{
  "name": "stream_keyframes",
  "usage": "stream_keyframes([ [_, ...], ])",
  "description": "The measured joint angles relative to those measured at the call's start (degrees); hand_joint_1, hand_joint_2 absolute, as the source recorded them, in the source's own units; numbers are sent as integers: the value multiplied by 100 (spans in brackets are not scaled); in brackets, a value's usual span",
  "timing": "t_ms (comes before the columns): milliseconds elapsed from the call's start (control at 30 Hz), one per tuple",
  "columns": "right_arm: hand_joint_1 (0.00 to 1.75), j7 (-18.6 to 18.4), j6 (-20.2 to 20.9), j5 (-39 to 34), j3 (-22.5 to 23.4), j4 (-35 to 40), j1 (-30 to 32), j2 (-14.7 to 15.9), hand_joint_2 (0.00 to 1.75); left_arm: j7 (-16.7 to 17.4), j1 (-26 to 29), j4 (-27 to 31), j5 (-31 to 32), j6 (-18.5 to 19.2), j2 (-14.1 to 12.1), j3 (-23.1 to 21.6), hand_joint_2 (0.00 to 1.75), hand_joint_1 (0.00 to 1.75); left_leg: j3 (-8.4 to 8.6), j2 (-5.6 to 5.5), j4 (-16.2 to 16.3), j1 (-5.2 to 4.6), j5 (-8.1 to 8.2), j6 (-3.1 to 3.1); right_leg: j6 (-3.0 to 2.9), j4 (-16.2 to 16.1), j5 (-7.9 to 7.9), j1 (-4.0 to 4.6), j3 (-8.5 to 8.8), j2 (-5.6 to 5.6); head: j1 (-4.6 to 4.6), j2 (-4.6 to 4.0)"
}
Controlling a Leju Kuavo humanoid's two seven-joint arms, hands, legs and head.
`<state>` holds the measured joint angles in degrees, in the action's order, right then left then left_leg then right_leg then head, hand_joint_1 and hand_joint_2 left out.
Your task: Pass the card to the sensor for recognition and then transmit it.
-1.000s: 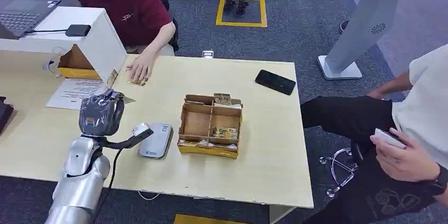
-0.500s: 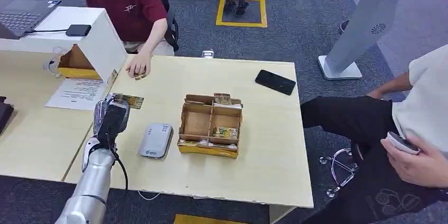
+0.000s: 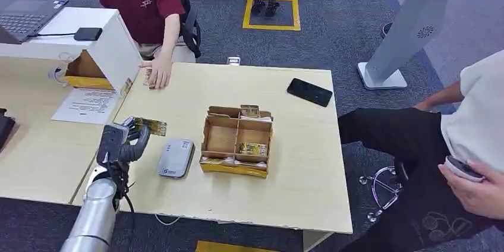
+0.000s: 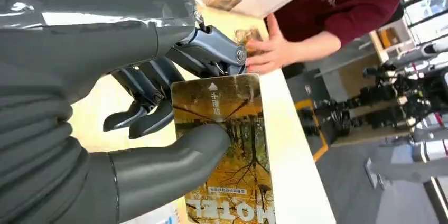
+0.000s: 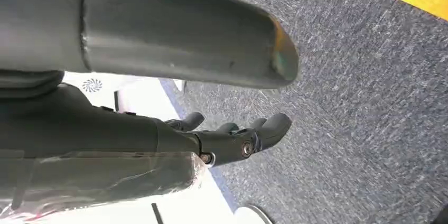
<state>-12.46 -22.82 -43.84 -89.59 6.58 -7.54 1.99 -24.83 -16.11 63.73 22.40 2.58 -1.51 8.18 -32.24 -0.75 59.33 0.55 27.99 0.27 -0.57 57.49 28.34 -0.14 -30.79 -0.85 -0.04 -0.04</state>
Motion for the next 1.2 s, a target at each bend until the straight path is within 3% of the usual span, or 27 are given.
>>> stream_keyframes([
  [200,0,-22,-20,-55,0,0,16,0,0,134,388,276,24,4,-140,-88,175,175,-7,-2,0,0,0,0,1,0,0,0,-7,0,0,0],
  [667,0,-20,-63,-114,0,0,26,0,0,245,704,392,55,46,-216,-212,175,175,-10,-3,1,0,-3,2,2,0,-2,-1,-13,1,-2,0],
  [867,0,-20,-101,-94,-2,0,22,-9,0,678,555,311,840,-638,-68,-610,175,175,-18,-7,2,-1,-6,3,4,-1,-8,-1,-16,8,-2,0],
  [1200,0,-138,-13,61,-2,0,25,-44,0,853,326,-94,1239,-975,190,-944,175,175,-20,-3,3,-1,-7,4,0,-1,-12,-1,-22,1,0,0],
])
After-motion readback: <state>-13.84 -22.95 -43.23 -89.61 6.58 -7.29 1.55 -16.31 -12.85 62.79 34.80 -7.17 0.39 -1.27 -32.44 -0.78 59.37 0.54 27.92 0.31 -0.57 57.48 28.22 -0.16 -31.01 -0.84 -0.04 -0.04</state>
